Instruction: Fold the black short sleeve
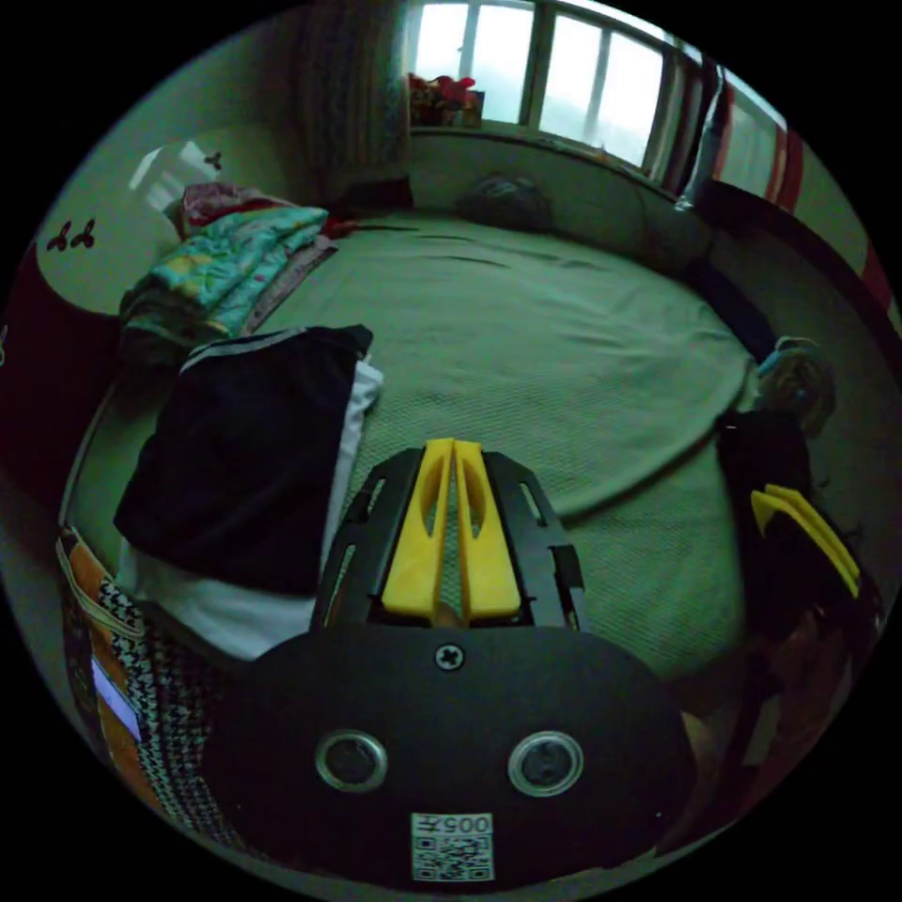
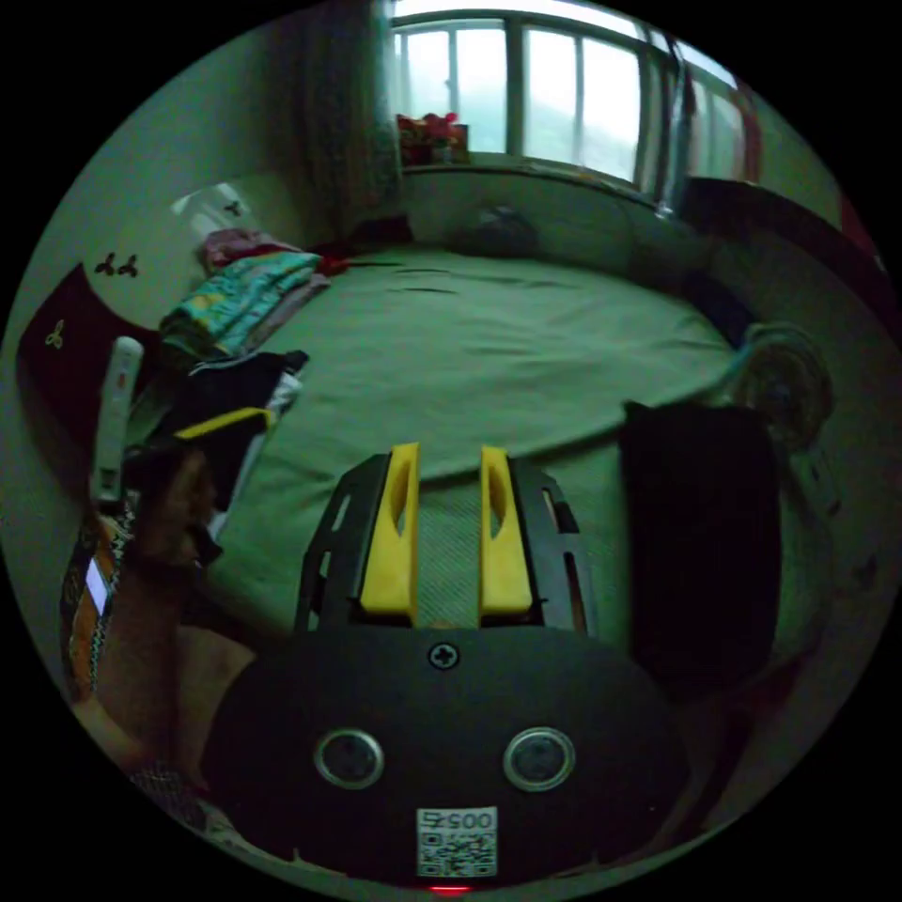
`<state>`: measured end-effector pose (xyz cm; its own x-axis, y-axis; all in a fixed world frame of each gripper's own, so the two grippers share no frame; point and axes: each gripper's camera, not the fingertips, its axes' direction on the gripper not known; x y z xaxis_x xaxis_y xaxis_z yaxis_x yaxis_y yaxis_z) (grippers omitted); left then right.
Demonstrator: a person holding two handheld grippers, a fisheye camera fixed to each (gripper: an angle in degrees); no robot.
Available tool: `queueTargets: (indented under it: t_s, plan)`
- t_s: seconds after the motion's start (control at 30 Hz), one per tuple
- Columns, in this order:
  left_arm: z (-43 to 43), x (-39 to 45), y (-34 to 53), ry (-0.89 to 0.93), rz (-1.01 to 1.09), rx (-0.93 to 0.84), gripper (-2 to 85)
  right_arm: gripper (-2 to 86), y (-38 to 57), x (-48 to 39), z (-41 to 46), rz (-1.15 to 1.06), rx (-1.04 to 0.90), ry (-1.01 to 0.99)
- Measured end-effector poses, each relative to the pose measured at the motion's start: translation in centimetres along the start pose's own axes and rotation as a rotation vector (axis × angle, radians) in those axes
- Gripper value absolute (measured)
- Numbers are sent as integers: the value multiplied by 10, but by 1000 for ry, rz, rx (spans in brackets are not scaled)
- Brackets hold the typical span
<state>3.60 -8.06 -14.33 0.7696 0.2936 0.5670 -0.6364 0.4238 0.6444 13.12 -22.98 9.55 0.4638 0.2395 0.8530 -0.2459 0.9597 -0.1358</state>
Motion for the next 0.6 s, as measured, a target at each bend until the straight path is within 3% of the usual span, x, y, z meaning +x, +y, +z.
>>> queueTargets:
  t_s: [0.13, 0.4, 0.6]
  plan:
    - [-17, -60, -6, -52, 5, 102, -1, 92, -30, -81, 54, -94, 2, -169]
    - [-28, -213, -9, -166, -253, 108, -5, 108, -48, -193, 148, -199, -73, -223]
    - [-27, -266, -28, -133, -278, 132, -7, 108, -67, -240, 196, -158, -103, -257]
